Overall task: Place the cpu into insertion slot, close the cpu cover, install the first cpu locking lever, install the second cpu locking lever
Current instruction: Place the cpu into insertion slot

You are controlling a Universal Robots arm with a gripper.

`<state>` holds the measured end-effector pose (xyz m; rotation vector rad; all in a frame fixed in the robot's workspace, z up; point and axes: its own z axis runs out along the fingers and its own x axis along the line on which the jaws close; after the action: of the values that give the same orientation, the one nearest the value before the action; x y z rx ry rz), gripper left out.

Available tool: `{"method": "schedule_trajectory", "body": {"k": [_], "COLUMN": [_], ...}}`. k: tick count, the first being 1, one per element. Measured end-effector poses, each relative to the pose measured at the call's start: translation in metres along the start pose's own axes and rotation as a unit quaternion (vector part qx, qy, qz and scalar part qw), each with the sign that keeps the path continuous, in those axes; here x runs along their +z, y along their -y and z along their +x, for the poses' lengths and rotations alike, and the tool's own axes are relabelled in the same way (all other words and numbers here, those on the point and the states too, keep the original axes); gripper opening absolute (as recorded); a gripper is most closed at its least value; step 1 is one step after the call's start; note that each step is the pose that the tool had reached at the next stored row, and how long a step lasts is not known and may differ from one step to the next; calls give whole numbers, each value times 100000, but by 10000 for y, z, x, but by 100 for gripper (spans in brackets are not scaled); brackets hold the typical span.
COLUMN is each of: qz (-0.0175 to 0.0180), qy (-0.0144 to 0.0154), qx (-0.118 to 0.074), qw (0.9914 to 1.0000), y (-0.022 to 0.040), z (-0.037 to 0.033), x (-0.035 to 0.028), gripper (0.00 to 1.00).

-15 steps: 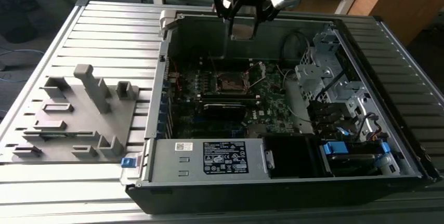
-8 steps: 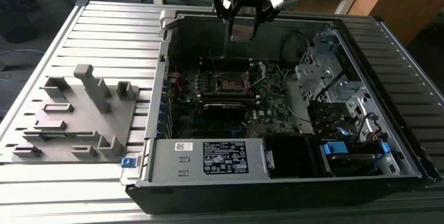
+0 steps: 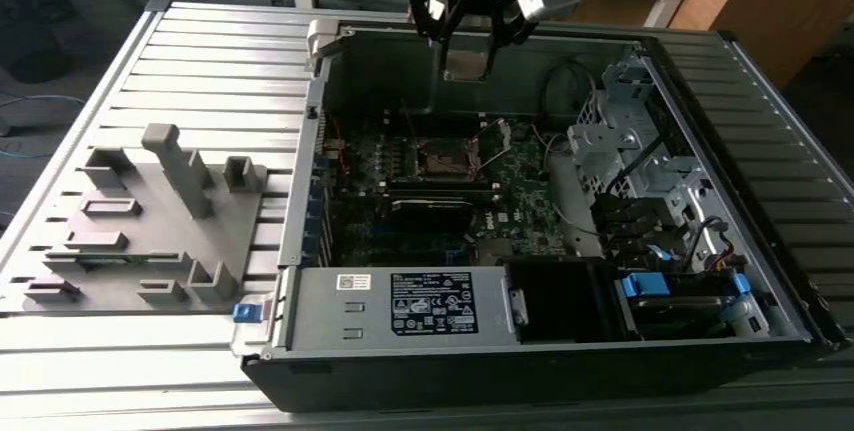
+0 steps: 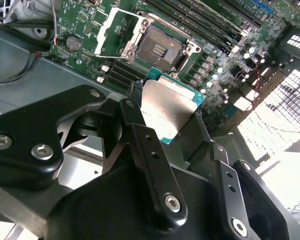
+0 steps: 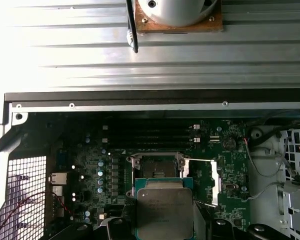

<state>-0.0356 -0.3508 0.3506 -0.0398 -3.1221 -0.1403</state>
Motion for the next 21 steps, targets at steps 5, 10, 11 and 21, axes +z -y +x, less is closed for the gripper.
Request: {"method": "schedule_trajectory", "body": {"k": [5,10,11,21], "qz": [-20,-11,-5,-6], "qy": [12,109,112,124], "qx": [-1,-11,-11,-12], "qw": [100000,100000,100000,100000], "y": [0,4,4,8], "z": [0,0,0,-1], "x": [7,50,54,95], "gripper": [54,54,54,54]}}
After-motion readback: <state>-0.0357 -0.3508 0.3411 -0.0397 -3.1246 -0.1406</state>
